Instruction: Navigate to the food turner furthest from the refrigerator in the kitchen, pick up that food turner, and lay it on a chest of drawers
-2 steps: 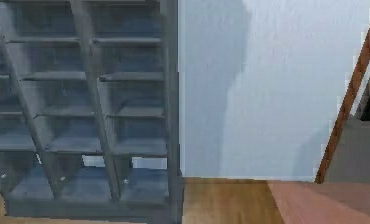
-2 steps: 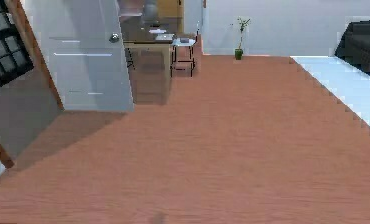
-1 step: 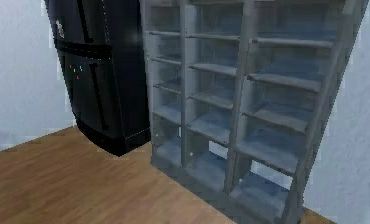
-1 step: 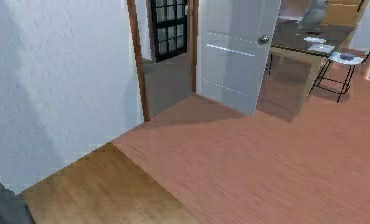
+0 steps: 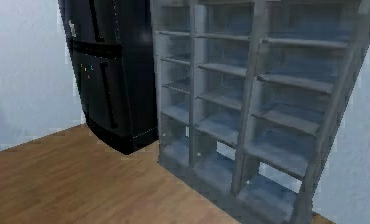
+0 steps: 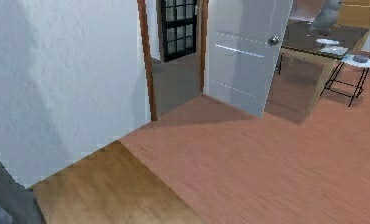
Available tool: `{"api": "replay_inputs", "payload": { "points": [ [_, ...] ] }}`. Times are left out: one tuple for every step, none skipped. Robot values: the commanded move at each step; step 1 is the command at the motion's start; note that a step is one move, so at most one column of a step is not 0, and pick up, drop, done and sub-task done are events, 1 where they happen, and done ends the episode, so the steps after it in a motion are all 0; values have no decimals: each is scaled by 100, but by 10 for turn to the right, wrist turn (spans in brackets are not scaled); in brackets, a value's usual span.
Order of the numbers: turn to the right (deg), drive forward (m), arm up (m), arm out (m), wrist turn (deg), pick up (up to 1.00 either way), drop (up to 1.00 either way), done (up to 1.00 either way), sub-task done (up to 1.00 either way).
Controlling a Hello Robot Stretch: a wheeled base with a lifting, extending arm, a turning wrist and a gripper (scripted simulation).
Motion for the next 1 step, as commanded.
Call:
{"api": "replay_inputs", "payload": {
  "points": [
    [-120, 0, 0, 0, 0, 0, 0, 0, 0]
  ]
}}
